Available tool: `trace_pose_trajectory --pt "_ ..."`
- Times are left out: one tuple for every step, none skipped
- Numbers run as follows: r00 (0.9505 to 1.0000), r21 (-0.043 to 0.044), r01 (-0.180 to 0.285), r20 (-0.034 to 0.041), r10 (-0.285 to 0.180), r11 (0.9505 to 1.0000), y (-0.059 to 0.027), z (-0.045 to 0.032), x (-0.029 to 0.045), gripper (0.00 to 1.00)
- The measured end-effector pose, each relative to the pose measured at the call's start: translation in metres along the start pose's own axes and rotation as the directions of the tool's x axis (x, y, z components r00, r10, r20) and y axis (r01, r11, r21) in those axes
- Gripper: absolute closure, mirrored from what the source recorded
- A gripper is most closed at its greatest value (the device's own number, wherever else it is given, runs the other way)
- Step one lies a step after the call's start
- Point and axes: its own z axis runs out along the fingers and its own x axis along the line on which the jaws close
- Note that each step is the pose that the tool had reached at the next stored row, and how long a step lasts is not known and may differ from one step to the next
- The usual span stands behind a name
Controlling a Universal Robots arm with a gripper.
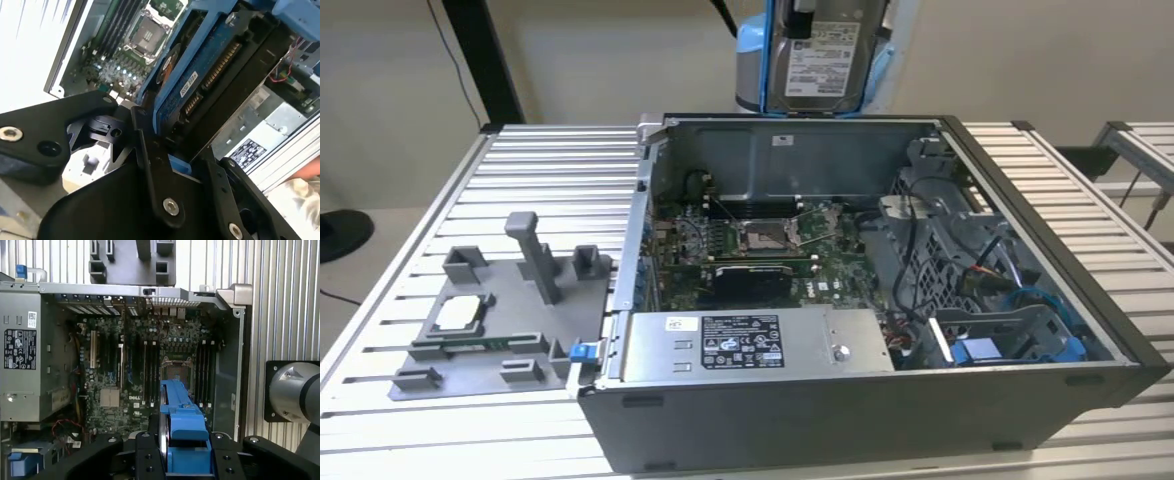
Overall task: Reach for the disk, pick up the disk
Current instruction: 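Pick up the disk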
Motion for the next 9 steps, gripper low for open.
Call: trace_pose_trajectory --pt "1.0 -0.0001 0.0 0.0001 0.0 1.0 -0.0045 0.0002 0.0 1.0" --pt "1.0 -0.0002 0.0 0.0002 0.0 1.0 -0.009 0.0005 0.0001 1.0" --pt "1.0 -0.0004 0.0 0.0003 0.0 1.0 -0.0135 0.0007 0.0001 1.0" --pt "1.0 -0.0005 0.0 0.0003 0.0 1.0 -0.0183 0.0009 0.0002 1.0" --pt "1.0 -0.0007 0.0 0.0002 0.0 1.0 -0.0229 0.0011 0.0002 1.0" --pt "1.0 -0.0008 0.0 0.0002 0.0 1.0 -0.0274 0.0013 0.0002 1.0" --pt "1.0 -0.001 0.0 0.0 0.0 1.0 -0.0321 0.0014 0.0001 1.0" --pt "1.0 -0.0012 0.0 -0.0001 0.0 1.0 -0.0363 0.0015 0.0001 1.0" --pt "1.0 -0.0013 0.0 -0.0001 0.0 1.0 -0.041 0.0017 0.0002 1.0"
